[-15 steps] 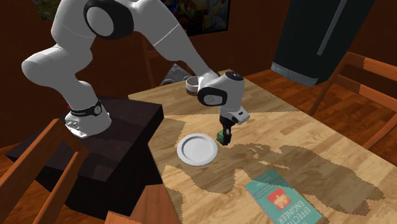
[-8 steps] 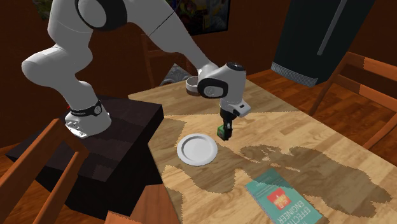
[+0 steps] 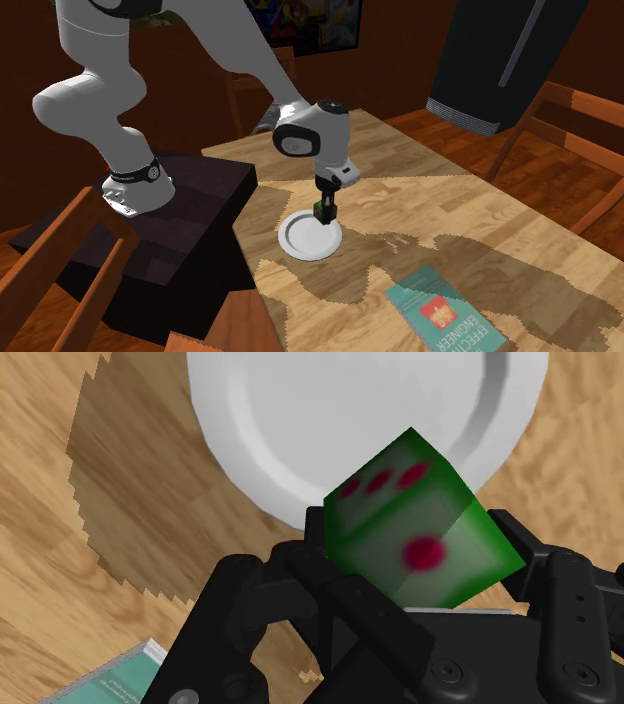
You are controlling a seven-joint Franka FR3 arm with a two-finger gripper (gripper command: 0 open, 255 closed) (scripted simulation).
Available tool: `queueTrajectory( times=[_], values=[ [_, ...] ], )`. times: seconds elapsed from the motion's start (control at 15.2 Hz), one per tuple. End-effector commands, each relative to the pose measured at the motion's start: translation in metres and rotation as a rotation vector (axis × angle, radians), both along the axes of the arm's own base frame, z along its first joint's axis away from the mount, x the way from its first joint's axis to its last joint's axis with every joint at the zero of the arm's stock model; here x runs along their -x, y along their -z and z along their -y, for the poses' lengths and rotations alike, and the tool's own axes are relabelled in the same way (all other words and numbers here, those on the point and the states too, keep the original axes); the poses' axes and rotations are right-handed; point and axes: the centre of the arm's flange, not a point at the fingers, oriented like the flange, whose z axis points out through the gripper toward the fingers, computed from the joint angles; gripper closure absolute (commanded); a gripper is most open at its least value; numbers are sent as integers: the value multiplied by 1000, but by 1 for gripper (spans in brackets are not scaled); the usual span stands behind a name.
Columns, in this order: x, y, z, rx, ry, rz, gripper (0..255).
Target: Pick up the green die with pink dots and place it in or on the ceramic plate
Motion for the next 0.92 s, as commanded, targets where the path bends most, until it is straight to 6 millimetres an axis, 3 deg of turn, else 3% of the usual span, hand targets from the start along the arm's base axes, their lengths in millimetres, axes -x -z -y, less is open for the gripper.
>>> queueTrajectory(
  times=[0.0, 0.07, 0.86],
  values=[
    [28, 0, 11, 0, 0, 1, 255],
    [44, 1, 18, 0, 0, 1, 255],
    [44, 64, 18, 0, 0, 1, 255]
  ],
)
